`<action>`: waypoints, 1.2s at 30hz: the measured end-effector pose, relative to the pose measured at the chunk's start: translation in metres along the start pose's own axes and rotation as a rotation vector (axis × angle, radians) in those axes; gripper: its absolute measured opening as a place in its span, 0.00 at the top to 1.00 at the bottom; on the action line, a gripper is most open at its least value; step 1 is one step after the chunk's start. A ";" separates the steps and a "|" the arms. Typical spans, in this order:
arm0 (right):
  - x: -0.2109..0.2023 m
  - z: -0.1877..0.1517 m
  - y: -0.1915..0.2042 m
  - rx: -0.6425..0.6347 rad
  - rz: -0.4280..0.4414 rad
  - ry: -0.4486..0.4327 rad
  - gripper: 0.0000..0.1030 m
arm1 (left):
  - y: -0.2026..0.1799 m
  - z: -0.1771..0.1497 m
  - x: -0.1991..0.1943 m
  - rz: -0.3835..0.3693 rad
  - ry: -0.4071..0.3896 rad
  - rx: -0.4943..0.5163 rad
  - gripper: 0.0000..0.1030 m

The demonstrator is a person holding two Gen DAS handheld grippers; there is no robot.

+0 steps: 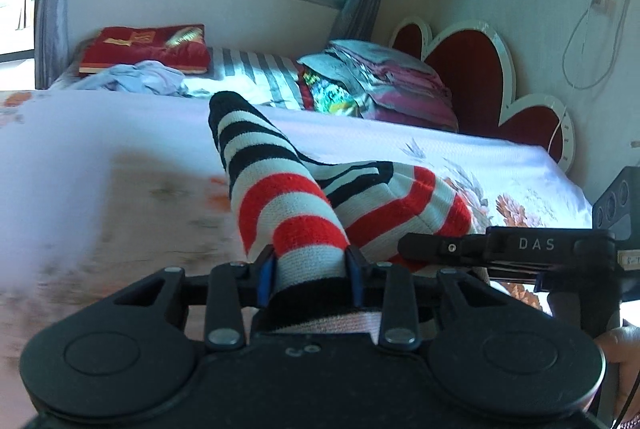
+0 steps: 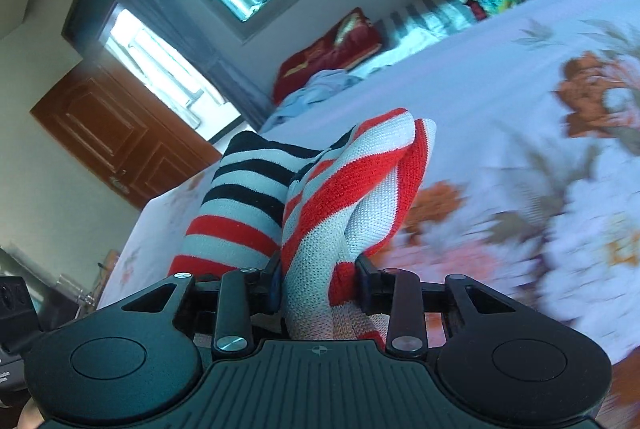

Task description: Fold small clothes

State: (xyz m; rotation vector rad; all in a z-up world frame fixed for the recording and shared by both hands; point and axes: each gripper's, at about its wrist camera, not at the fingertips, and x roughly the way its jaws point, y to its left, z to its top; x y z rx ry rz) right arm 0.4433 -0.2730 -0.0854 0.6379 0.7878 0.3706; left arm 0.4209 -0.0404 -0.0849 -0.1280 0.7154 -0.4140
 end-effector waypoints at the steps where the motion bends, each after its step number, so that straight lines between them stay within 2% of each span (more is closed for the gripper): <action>1: 0.006 -0.005 0.014 -0.001 0.001 -0.005 0.66 | 0.014 -0.001 -0.008 -0.006 -0.005 -0.008 0.67; 6: 0.049 -0.036 0.082 0.016 -0.004 -0.026 0.66 | 0.093 -0.001 -0.048 -0.023 -0.015 -0.032 0.67; 11: 0.110 -0.063 0.142 0.030 0.022 -0.008 0.66 | 0.165 0.006 -0.072 0.027 -0.015 -0.037 0.67; 16: 0.169 -0.077 0.177 0.031 0.040 0.033 0.66 | 0.221 0.011 -0.079 0.084 -0.013 -0.055 0.68; 19: 0.195 -0.081 0.184 0.023 0.035 0.054 0.66 | 0.246 0.010 -0.078 0.107 -0.013 -0.072 0.69; 25: 0.210 -0.080 0.180 -0.026 -0.028 0.055 0.66 | 0.279 -0.007 -0.070 0.144 -0.008 -0.061 0.70; 31: 0.212 -0.096 0.158 -0.008 -0.080 0.075 0.66 | 0.283 -0.018 -0.064 0.148 -0.009 -0.021 0.57; 33: 0.215 -0.098 0.154 0.010 -0.089 0.083 0.64 | 0.286 -0.017 -0.062 0.160 -0.003 -0.037 0.43; 34: 0.214 -0.097 0.154 0.012 -0.091 0.086 0.61 | 0.288 -0.016 -0.062 0.172 0.002 -0.050 0.39; 36: 0.212 -0.093 0.156 0.011 -0.092 0.088 0.58 | 0.293 -0.017 -0.069 0.166 0.005 -0.077 0.38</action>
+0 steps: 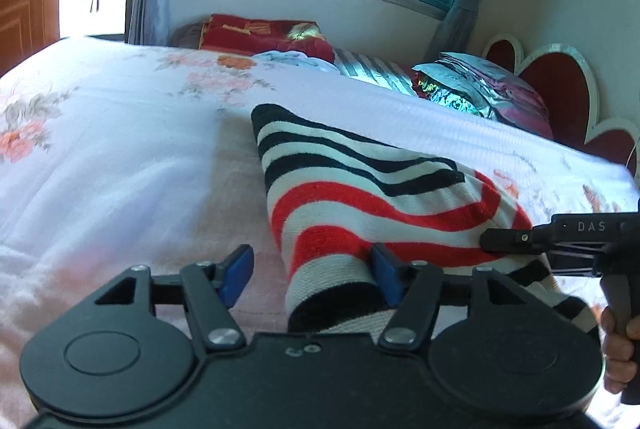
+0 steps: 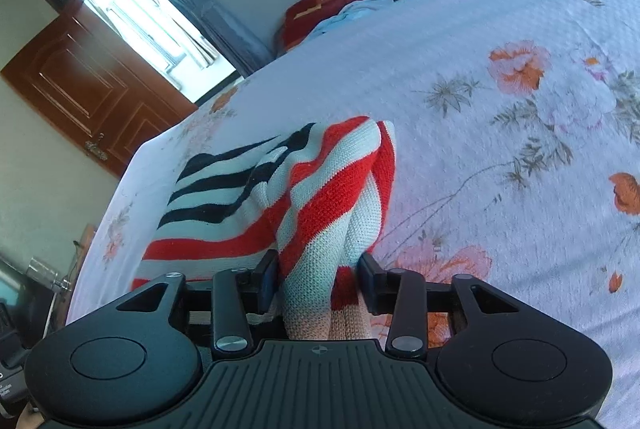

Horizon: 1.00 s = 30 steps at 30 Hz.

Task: Fold small clothes
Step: 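Open both tools and press the folded striped bundle flat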

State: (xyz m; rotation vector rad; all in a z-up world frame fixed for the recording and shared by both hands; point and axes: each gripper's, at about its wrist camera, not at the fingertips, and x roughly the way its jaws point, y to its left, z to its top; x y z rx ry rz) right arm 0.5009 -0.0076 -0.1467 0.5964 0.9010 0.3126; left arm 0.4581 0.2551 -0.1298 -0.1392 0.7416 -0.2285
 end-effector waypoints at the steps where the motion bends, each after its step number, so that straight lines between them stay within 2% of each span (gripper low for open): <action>1: -0.003 0.004 0.000 0.002 -0.001 -0.009 0.54 | 0.000 0.001 -0.004 0.005 -0.008 -0.003 0.39; 4: -0.010 0.013 -0.004 0.022 -0.014 -0.044 0.50 | -0.002 0.002 -0.014 0.004 -0.032 0.017 0.41; 7: -0.004 0.023 -0.001 0.005 -0.070 -0.070 0.51 | -0.009 0.001 -0.004 0.013 -0.004 0.043 0.41; 8: -0.001 0.027 0.001 -0.009 -0.090 -0.077 0.60 | -0.010 0.000 0.000 0.015 0.000 0.035 0.41; 10: 0.009 0.030 0.009 -0.060 -0.126 -0.071 0.71 | -0.012 0.000 0.008 0.020 0.001 0.010 0.38; 13: 0.020 0.028 0.010 -0.135 -0.206 -0.074 0.71 | -0.016 0.001 0.009 0.021 0.004 0.001 0.38; 17: 0.013 0.025 0.003 -0.127 -0.219 -0.064 0.70 | -0.021 -0.002 -0.007 0.013 -0.005 0.039 0.40; 21: -0.024 0.017 0.008 -0.103 -0.144 -0.099 0.70 | -0.024 -0.014 -0.034 0.005 -0.029 0.058 0.40; 26: -0.067 -0.020 0.027 -0.182 -0.096 -0.106 0.70 | -0.024 -0.030 -0.053 0.002 -0.010 0.059 0.40; 30: -0.081 -0.051 0.031 -0.193 -0.109 -0.084 0.70 | -0.024 -0.046 -0.046 0.002 0.043 0.043 0.37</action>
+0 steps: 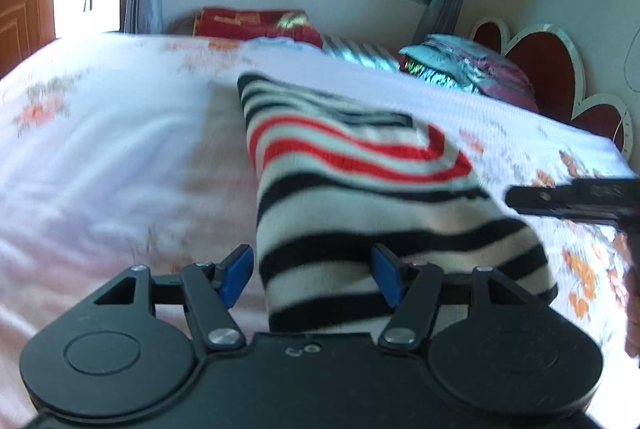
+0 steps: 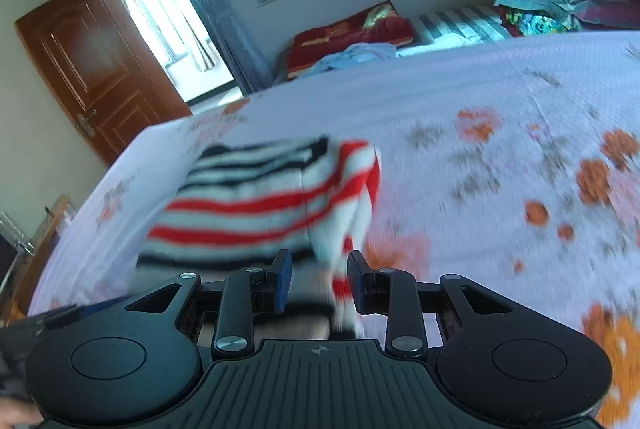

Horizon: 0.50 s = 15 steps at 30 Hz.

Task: Fold small clothes
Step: 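Open both tools and press the folded striped bundle flat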

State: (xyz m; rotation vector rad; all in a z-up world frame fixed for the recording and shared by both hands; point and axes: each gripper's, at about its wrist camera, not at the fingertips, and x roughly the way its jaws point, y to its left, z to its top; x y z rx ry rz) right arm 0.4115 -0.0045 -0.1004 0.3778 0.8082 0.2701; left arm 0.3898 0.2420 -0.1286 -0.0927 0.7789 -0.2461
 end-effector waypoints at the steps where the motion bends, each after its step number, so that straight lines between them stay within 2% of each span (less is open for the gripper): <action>1: -0.004 -0.008 0.000 0.007 0.008 0.008 0.70 | 0.001 -0.003 0.001 0.000 0.002 -0.008 0.37; 5: -0.013 -0.033 0.006 -0.027 0.012 0.038 0.70 | -0.001 -0.004 0.003 -0.010 0.013 -0.033 0.37; 7: -0.005 -0.041 0.008 -0.075 -0.069 0.054 0.70 | -0.004 -0.008 0.005 -0.016 0.022 -0.021 0.35; 9: 0.008 -0.046 -0.001 -0.065 -0.120 0.078 0.70 | 0.000 -0.012 0.011 -0.036 0.046 -0.048 0.35; 11: 0.014 -0.048 -0.011 0.020 -0.099 0.097 0.70 | 0.005 -0.013 0.011 -0.042 0.053 -0.069 0.34; 15: 0.002 -0.046 0.003 -0.024 -0.112 0.070 0.70 | 0.000 -0.010 0.004 -0.025 0.051 -0.017 0.34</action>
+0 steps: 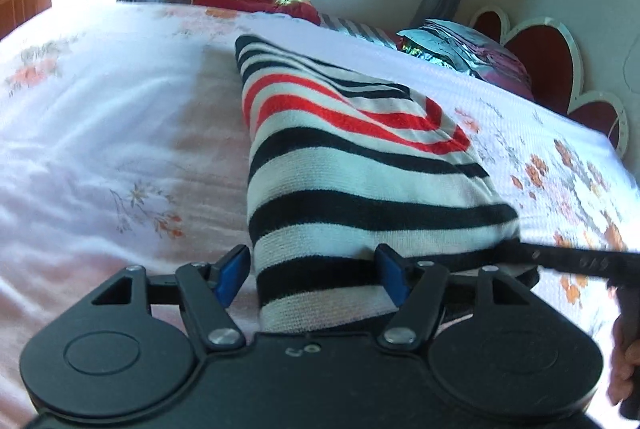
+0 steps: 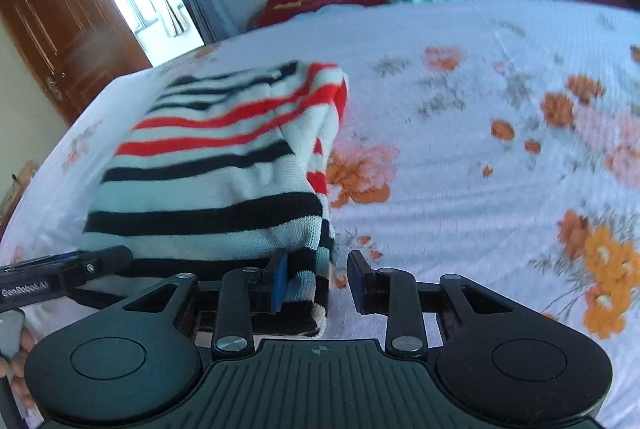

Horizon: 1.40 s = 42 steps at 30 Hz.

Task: Fold small clothes
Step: 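Open both tools and press the folded striped bundle flat, then release the bundle and lift both open tools away from it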

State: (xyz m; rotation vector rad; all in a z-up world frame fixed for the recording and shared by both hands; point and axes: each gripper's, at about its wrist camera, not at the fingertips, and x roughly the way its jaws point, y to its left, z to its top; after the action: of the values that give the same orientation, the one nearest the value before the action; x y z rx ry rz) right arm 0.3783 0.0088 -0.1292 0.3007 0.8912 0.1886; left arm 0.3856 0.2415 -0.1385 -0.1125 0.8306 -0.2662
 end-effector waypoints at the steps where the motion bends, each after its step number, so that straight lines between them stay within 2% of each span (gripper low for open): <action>1: -0.005 0.003 0.001 0.014 0.009 -0.022 0.70 | -0.001 0.000 -0.001 0.007 -0.004 0.012 0.33; 6: -0.017 0.027 0.025 -0.008 0.016 -0.128 0.70 | -0.008 0.004 -0.007 0.011 -0.013 0.017 0.33; 10: -0.006 0.044 0.040 -0.043 -0.021 -0.154 0.70 | -0.013 0.019 -0.018 0.005 -0.070 0.036 0.32; 14: 0.008 0.053 0.042 -0.040 -0.039 -0.154 0.70 | -0.016 0.039 -0.005 0.002 -0.086 0.042 0.29; 16: 0.020 0.053 0.042 -0.048 -0.064 -0.132 0.70 | -0.013 0.044 0.012 0.020 -0.053 0.027 0.28; 18: 0.036 0.046 0.036 -0.054 -0.098 -0.087 0.70 | -0.009 0.044 0.026 0.032 -0.031 0.023 0.22; 20: 0.047 0.039 0.027 -0.023 -0.090 -0.052 0.70 | -0.007 0.043 0.033 0.025 -0.011 0.021 0.20; 22: 0.048 0.036 0.020 0.016 -0.074 -0.058 0.68 | -0.006 0.044 0.034 0.029 -0.006 0.014 0.14; 24: 0.048 0.035 0.020 0.012 -0.080 -0.058 0.66 | -0.004 0.045 0.036 0.045 0.006 0.012 0.03; 28: 0.050 0.032 0.018 0.022 -0.085 -0.061 0.59 | -0.001 0.049 0.038 0.057 0.049 -0.031 0.00; 33: 0.049 0.034 0.021 0.011 -0.100 -0.061 0.57 | -0.006 0.047 0.032 0.123 0.057 -0.065 0.00; 35: 0.049 0.036 0.024 -0.009 -0.118 -0.060 0.51 | -0.012 0.045 0.026 0.146 0.043 -0.056 0.00; 39: 0.034 0.037 0.026 0.004 -0.120 -0.074 0.49 | -0.018 0.041 0.014 0.180 0.103 -0.070 0.01; 42: 0.009 0.030 0.034 -0.015 -0.090 -0.101 0.49 | -0.024 0.031 -0.013 0.277 0.020 -0.076 0.02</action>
State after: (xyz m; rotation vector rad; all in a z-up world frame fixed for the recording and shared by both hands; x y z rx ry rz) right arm 0.4061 0.0378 -0.1064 0.2533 0.8016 0.0964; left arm 0.3959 0.2219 -0.1038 -0.0645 0.8651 0.0253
